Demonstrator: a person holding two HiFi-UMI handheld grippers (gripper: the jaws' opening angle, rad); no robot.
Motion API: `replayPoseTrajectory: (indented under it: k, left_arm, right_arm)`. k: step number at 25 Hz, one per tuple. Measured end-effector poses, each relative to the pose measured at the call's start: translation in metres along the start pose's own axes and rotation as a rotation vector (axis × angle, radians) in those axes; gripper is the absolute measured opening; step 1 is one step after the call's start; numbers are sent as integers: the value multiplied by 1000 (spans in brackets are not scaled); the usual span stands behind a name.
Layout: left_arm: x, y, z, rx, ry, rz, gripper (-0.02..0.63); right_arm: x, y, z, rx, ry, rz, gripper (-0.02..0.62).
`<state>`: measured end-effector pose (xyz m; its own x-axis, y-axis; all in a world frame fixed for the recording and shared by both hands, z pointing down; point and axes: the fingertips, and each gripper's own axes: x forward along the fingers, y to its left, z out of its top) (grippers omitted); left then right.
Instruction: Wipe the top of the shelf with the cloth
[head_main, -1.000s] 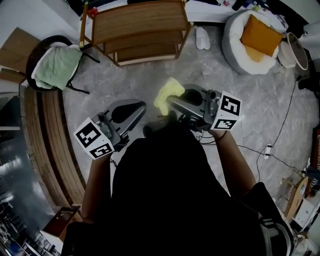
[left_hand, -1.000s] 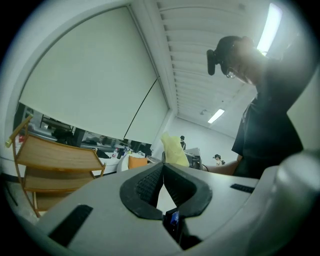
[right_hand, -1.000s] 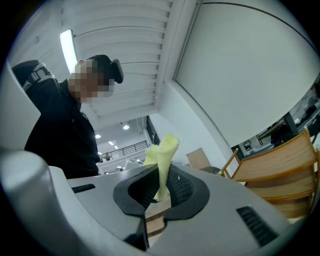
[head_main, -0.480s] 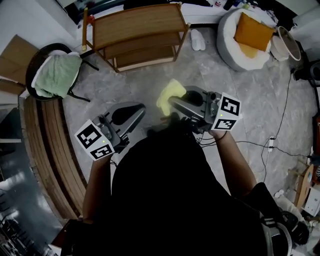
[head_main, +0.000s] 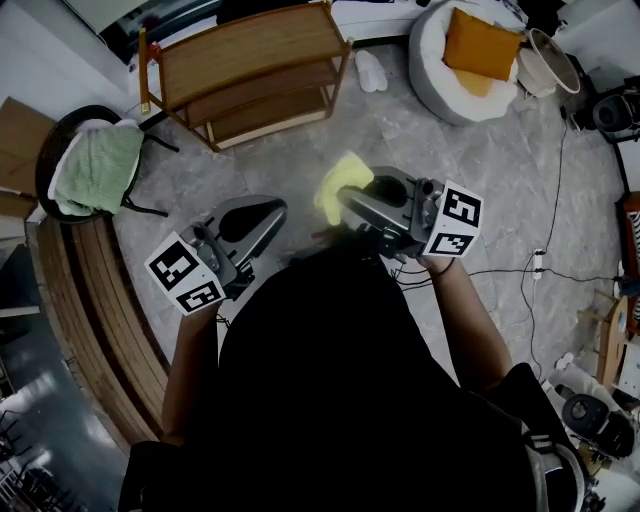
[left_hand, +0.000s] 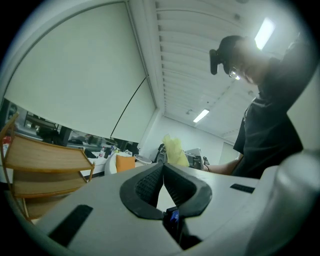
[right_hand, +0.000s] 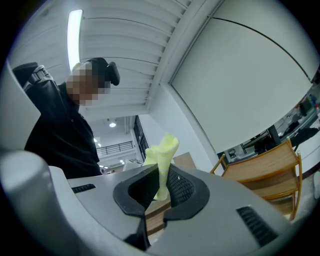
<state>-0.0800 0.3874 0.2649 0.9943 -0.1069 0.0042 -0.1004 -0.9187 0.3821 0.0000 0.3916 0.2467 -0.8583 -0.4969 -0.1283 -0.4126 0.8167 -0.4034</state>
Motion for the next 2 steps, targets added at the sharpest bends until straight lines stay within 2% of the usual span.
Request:
replayPoseTrajectory:
  k: [2]
  left_arm:
    - [-1,1,0,-1,0,-3,11]
  right_arm:
    - [0,0,0,-5,2,-6,46]
